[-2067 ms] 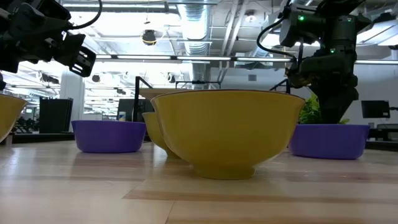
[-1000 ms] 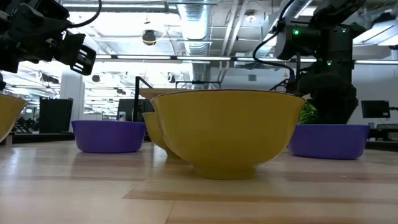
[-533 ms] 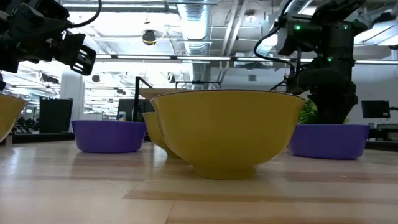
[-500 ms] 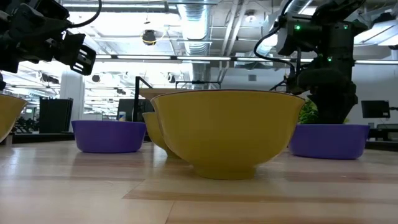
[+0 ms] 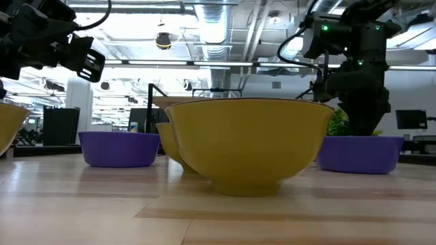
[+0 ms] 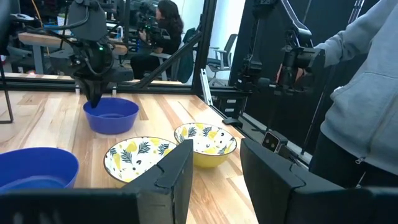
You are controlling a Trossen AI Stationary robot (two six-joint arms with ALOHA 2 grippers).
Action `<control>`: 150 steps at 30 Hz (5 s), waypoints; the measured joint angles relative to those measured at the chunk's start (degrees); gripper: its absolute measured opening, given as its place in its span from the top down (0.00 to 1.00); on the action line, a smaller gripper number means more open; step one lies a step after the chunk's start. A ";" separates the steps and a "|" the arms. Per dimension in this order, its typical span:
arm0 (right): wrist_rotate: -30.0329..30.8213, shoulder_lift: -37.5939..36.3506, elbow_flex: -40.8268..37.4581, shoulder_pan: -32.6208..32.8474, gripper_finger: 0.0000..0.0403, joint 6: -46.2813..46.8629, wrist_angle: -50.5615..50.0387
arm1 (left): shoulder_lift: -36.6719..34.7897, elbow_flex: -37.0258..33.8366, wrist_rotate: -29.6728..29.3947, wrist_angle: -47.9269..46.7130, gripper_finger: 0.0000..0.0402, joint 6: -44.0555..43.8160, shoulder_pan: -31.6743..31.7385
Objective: Pick & Place Mini bowls
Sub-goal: Put the right blue bowl on the shelf
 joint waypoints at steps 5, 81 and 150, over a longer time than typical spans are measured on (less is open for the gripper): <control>0.16 0.02 3.65 -0.02 1.00 -1.87 -1.95 | 0.00 0.00 0.00 0.00 0.67 0.00 -0.01; -13.33 13.11 57.86 -42.01 1.00 -28.49 -21.25 | 0.02 0.00 -3.05 0.68 0.67 -0.12 -0.02; -7.42 30.29 70.07 -45.25 0.93 -40.02 -36.03 | 0.02 0.00 -3.04 0.90 0.67 -0.02 -0.01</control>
